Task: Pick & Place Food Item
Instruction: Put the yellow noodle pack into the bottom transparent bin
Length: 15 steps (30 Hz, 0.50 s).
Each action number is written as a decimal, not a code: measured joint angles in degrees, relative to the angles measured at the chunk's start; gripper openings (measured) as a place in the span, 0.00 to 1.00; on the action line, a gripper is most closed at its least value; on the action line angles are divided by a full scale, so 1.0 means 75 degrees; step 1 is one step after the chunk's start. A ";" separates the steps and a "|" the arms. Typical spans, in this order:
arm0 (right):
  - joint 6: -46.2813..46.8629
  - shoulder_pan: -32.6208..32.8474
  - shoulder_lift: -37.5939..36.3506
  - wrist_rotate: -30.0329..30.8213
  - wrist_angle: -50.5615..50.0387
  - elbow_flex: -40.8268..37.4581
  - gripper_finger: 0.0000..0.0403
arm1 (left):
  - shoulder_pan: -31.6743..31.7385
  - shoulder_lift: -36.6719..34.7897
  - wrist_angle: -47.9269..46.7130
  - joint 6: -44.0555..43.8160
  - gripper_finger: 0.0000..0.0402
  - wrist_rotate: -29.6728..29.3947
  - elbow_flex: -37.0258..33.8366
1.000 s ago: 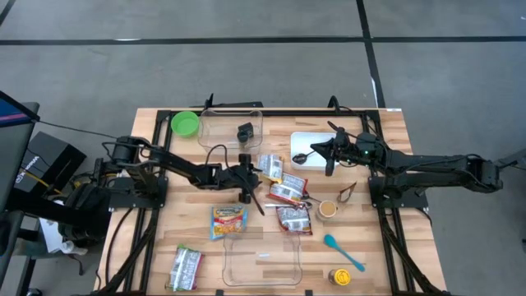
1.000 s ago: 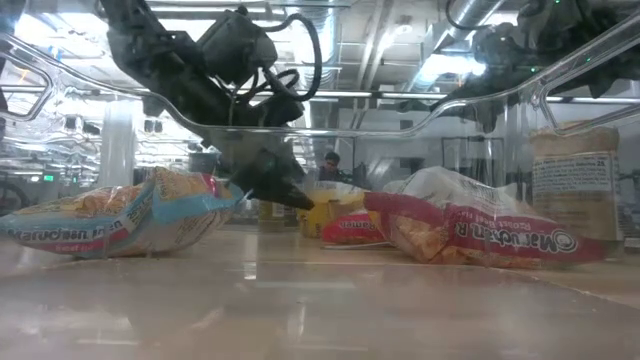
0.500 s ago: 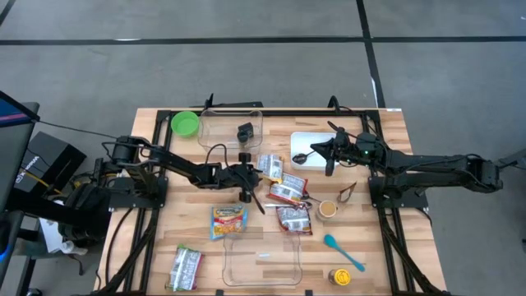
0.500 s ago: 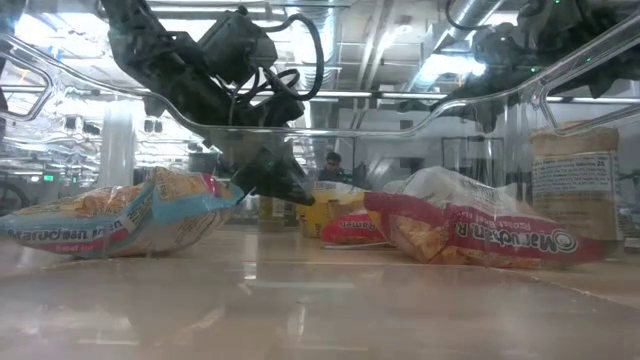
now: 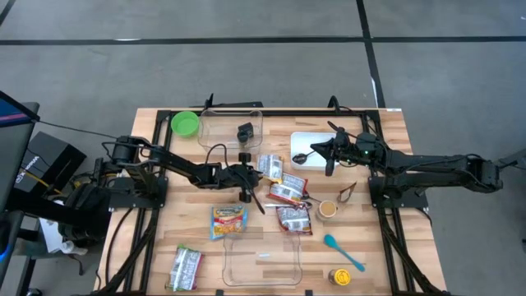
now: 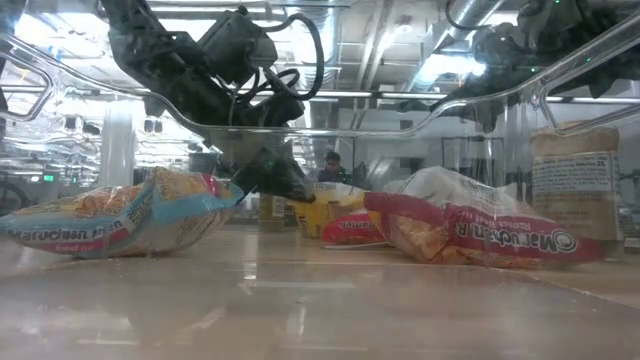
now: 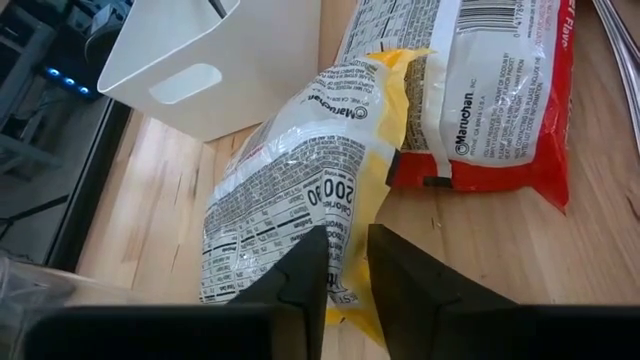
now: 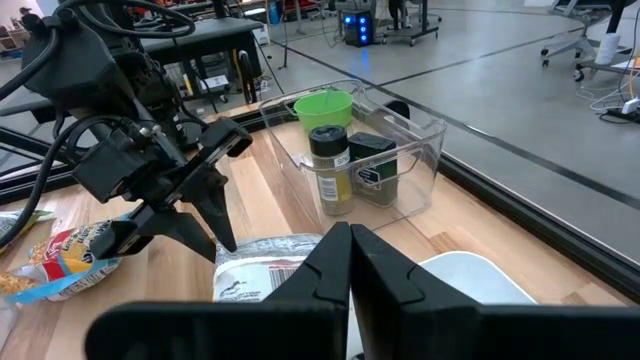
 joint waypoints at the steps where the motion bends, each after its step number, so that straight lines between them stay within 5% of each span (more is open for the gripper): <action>1: 0.0000 0.0000 0.0000 0.0000 0.0000 0.0000 0.01 | -0.0001 0.0000 0.0003 0.0000 0.15 0.0000 0.0000; 15: 0.0000 0.0000 0.0000 0.0000 0.0000 0.0000 0.01 | -0.0001 0.0000 0.0064 0.0000 0.01 0.0030 0.0000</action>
